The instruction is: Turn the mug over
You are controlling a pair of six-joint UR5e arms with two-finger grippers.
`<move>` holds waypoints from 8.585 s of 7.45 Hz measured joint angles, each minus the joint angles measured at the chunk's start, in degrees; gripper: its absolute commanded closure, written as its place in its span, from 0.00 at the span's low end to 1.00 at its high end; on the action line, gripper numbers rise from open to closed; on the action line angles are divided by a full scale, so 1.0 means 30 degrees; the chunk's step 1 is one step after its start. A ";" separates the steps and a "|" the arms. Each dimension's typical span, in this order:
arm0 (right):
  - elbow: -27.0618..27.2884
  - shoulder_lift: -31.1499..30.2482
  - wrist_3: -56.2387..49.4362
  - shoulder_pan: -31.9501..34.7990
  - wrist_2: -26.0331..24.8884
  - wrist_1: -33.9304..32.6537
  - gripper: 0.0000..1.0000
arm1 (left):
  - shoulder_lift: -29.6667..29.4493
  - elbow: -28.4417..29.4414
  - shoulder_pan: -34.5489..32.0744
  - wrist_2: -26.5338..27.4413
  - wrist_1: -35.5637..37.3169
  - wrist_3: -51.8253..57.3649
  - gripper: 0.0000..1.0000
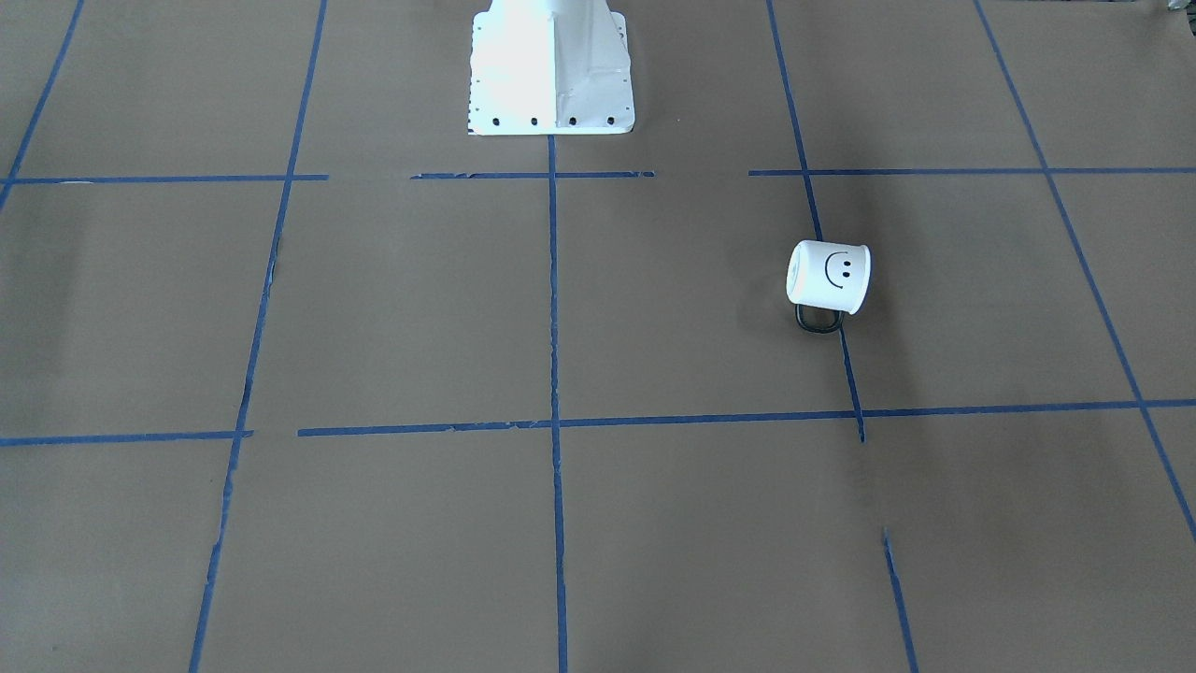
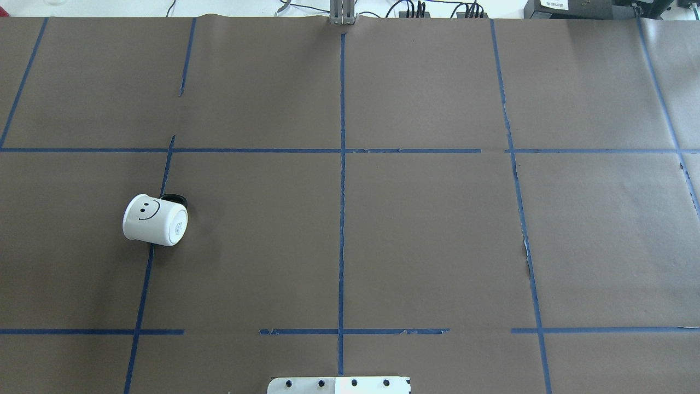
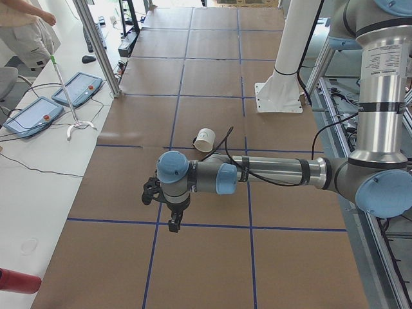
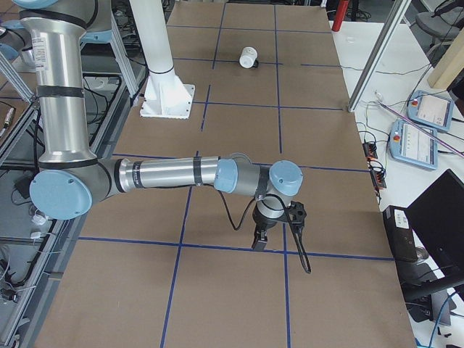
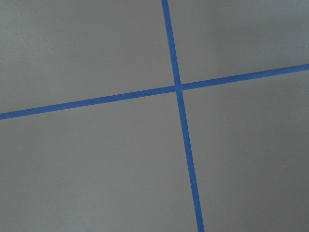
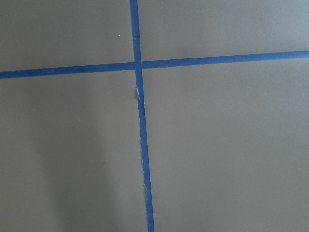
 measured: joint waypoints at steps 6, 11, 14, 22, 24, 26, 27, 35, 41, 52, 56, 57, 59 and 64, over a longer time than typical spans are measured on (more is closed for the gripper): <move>0.0000 0.0002 0.0000 0.0000 0.0000 0.0001 0.00 | -0.0628 -0.0521 0.0167 0.0011 0.0055 -0.0038 0.00; 0.0000 0.0002 0.0000 0.0000 0.0000 0.0000 0.00 | -0.0512 -0.0583 0.3354 0.0329 -0.4154 -0.4712 0.00; 0.0000 0.0002 0.0000 0.0000 0.0000 0.0000 0.00 | 0.3064 -0.0441 0.5847 0.1470 -1.4814 -1.2050 0.00; -0.0006 0.0003 0.0000 0.0000 0.0000 0.0000 0.00 | 0.5067 -0.0147 1.5050 0.9356 -3.0697 -2.7517 0.00; 0.0001 0.0003 0.0000 0.0000 0.0000 0.0001 0.00 | 0.2253 0.1631 1.5935 0.9535 -3.3387 -2.8751 0.00; -0.0001 0.0003 -0.0001 0.0000 0.0000 0.0000 0.00 | -0.0031 0.4187 1.6487 0.9650 -3.6282 -2.8968 0.00; 0.0000 0.0003 -0.0001 0.0000 0.0000 0.0000 0.00 | -0.0607 0.4889 1.6769 0.9733 -3.6855 -2.8975 0.00; 0.0000 0.0001 0.0000 -0.0001 -0.0001 0.0000 0.00 | -0.3227 0.5886 1.8067 0.6362 -3.8159 -3.2172 1.00; 0.0000 0.0002 0.0000 0.0000 0.0000 0.0000 0.00 | -0.5934 0.1675 1.5862 0.2422 -2.8844 -3.5445 1.00; 0.0000 0.0002 -0.0001 0.0000 0.0000 0.0000 0.00 | -1.9926 0.7134 1.8570 0.2859 -0.1845 -3.4020 1.00; 0.0000 0.0001 -0.0001 0.0000 0.0000 0.0000 0.00 | -1.9932 0.7422 1.9138 0.2852 -0.1180 -3.3372 0.00; 0.0000 0.0002 -0.0001 0.0000 0.0000 0.0000 0.00 | -1.9881 0.7308 1.9172 0.2909 -0.1168 -3.3251 0.00; 0.0000 0.0002 0.0000 -0.0001 0.0000 0.0000 0.00 | -1.9610 0.6368 1.8738 0.2968 -0.1024 -3.2902 0.00; 0.0000 -0.0017 0.0000 0.0000 -0.0001 0.0000 0.00 | -1.2634 -0.2489 1.3833 0.2870 0.2276 -2.2573 0.00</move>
